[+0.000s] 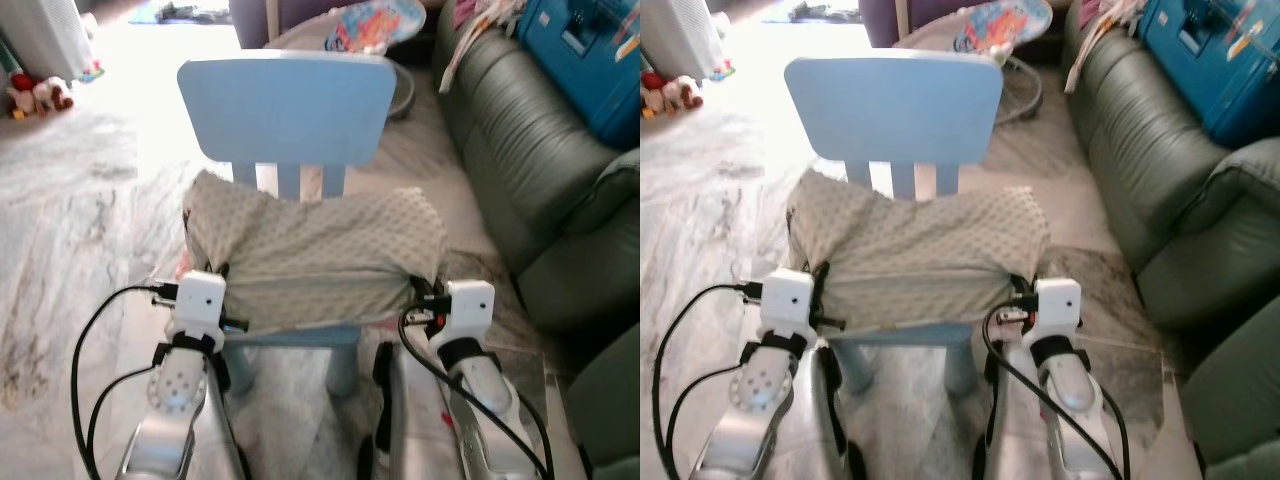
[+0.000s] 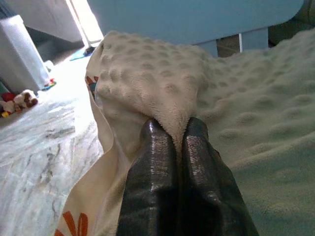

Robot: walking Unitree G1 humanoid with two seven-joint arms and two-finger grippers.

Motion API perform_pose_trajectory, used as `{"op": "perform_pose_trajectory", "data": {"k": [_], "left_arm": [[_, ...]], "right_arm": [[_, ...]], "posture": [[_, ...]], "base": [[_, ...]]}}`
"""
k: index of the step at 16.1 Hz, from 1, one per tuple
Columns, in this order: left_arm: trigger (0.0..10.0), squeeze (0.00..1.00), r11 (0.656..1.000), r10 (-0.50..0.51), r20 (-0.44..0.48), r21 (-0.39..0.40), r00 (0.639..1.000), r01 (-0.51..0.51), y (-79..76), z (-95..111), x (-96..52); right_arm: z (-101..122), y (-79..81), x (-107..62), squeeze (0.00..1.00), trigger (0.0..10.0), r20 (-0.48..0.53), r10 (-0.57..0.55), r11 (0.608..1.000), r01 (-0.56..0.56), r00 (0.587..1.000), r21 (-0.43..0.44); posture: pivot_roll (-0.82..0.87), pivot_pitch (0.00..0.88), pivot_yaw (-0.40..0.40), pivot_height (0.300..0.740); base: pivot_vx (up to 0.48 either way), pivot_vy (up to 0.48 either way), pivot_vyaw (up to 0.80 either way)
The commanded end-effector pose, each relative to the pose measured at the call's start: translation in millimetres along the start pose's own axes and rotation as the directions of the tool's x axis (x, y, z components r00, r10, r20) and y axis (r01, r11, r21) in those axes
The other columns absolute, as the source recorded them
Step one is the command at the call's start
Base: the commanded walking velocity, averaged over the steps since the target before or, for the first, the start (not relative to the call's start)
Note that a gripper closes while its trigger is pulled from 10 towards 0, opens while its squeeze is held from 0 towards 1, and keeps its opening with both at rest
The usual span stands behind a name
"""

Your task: Move the pillow to the sofa

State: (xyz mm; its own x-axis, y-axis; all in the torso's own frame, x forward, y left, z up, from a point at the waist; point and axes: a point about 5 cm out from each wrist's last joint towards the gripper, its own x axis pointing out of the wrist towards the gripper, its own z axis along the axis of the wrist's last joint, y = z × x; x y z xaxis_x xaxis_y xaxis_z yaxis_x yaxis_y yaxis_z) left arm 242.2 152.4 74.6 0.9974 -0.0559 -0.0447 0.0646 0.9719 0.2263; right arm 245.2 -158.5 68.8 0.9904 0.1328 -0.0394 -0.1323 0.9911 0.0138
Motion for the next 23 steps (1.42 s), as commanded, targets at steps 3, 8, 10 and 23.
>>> {"op": "perform_pose_trajectory", "data": {"k": [3,8,10,23], "left_arm": [[10.0,0.0,1.0,-0.006,-0.012,-0.011,1.0,0.005,-0.6,-1,4.4],[10.0,0.0,0.995,-0.056,-0.01,-0.085,0.998,0.055,-8.8,1,9.2],[10.0,0.0,0.994,-0.079,-0.019,-0.073,0.997,0.077,-13.1,1,8.3],[10.0,0.0,0.992,-0.113,-0.033,-0.056,0.993,0.111,-16.8,-2,9.6]], "right_arm": [[11,-13.9,4.7,0.0,10.0,0.031,-0.054,0.999,0.054,0.998,-0.005],[15,-15.7,8.9,0.0,10.0,0.038,-0.063,0.998,0.063,0.997,-0.001],[15,-14.3,9.3,0.0,10.0,0.037,-0.06,0.998,0.06,0.998,0.0],[17,-15.5,10.9,0.0,10.0,0.033,-0.092,0.995,0.094,0.995,-0.041]], "posture": [[-0.01,0.0,-0.017,0.563],[-0.01,0.0,-0.022,0.622],[-0.01,0.0,-0.019,0.637],[-0.02,0.0,-0.015,0.74]], "base": [[0.0,0.0,0.0],[0.0,0.0,0.0],[0.0,0.0,0.0],[0.0,0.0,0.0]]}}
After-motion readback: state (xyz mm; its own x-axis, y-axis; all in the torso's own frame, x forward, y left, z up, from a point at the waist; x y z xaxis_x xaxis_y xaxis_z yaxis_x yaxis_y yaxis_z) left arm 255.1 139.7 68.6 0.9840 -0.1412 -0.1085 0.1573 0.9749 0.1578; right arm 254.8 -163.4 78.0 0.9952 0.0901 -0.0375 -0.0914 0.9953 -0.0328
